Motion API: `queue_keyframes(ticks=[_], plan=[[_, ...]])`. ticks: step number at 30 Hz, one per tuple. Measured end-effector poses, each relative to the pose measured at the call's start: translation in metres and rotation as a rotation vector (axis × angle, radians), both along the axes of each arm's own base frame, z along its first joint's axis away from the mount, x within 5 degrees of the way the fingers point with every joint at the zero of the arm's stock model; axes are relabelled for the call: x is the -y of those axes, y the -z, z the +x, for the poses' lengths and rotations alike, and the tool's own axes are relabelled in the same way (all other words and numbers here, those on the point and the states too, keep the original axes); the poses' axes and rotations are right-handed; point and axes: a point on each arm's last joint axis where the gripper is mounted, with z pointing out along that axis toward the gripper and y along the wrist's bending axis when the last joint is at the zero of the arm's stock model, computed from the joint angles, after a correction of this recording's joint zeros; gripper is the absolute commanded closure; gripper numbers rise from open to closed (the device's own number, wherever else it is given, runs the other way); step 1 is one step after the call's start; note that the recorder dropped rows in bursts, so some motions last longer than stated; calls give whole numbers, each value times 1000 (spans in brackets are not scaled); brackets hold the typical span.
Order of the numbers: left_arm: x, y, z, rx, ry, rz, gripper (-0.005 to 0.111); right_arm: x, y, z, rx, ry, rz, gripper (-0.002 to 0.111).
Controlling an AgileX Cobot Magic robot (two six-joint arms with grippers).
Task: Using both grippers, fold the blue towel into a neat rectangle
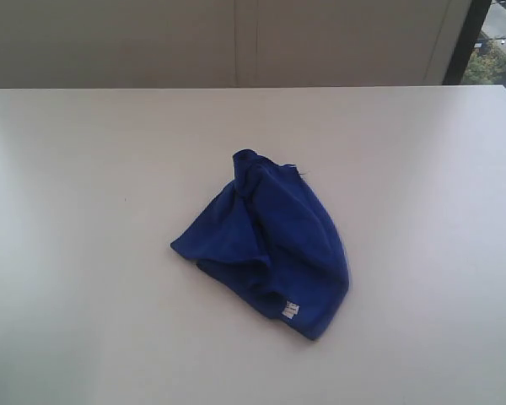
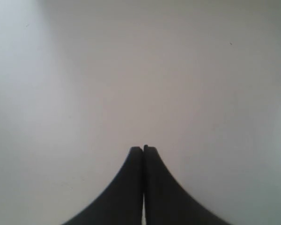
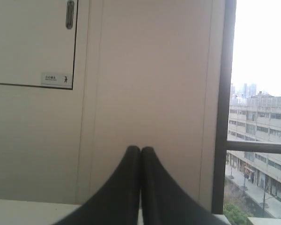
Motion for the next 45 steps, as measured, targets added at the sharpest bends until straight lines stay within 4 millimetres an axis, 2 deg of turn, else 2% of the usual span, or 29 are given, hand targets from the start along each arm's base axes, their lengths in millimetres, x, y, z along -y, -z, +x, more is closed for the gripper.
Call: queue_keyframes(ticks=[10,13,16,21,25,30,33,38,45], plan=[[0,0,0,0,0,0,107,0,-3,-1,33,-4,13,108],[0,0,0,0,0,0,107,0,-1,0,6,-5,14,108],[0,0,0,0,0,0,107,0,-8,-1,-47,-6,11,108],[0,0,0,0,0,0,107,0,-51,-10,-86,-11,18,108],[0,0,0,0,0,0,107,0,-85,-1,-272,-16,25,108],[0,0,0,0,0,0,107,-2,-118,26,-482,-12,2,108],[0,0,0,0,0,0,107,-4,-120,55,-628,-11,-4,108],[0,0,0,0,0,0,107,-10,-90,108,-896,-32,31,108],[0,0,0,0,0,0,107,-23,-31,179,-1200,-104,98,108]])
